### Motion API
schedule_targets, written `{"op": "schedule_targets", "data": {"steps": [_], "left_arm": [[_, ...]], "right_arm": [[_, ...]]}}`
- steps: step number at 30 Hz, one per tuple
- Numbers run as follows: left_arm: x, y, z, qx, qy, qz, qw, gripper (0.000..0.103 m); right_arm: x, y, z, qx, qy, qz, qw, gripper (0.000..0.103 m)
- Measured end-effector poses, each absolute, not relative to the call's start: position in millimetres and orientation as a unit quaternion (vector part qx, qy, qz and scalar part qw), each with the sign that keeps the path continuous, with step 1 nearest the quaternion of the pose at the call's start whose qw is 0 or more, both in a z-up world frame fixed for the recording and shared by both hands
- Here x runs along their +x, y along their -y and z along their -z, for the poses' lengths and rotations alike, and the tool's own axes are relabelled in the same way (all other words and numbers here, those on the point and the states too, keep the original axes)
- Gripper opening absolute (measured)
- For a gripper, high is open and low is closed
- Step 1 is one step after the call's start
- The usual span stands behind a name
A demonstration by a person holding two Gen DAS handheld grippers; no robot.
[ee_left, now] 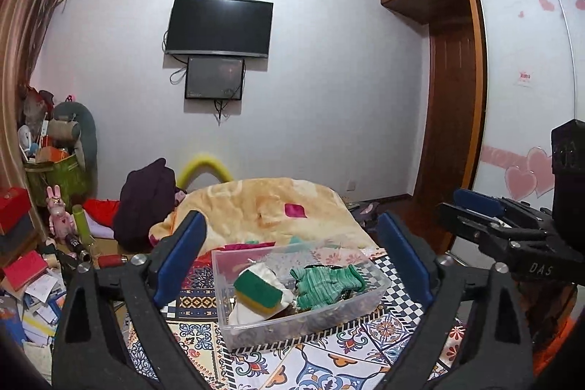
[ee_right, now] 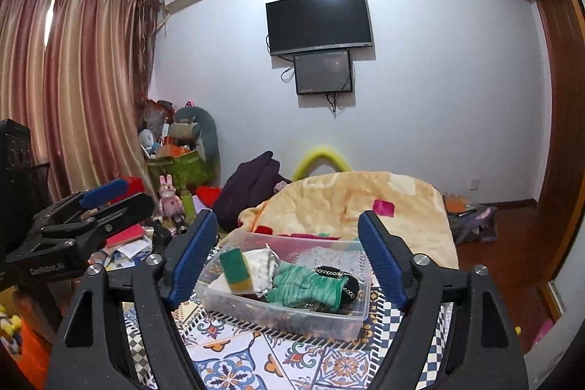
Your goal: Organize soft objects
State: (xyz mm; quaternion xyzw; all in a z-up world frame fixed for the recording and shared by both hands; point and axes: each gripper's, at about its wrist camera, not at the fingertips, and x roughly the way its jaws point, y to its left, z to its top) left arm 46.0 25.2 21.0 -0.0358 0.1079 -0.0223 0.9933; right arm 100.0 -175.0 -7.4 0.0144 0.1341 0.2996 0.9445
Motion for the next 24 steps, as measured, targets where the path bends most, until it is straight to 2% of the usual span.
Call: {"op": "schedule_targets", "data": {"steps": [3, 9, 24], "left_arm": [[43, -25, -21, -0.039, -0.107, 0.025, 0.993, 0.1], [41, -24, -18, -0.038, -0.109, 0.023, 0.993, 0.103], [39, -20, -15, -0.028, -0.112, 0.021, 0.993, 0.103]], "right_arm": [[101, 175, 9, 0.016, -0.135, -0.3, 0.944, 0.084], [96, 179, 14, 0.02, -0.13, -0.293, 0.947, 0.101], [86, 183, 12, 0.017, -0.123, -0.297, 0.947, 0.103]]}}
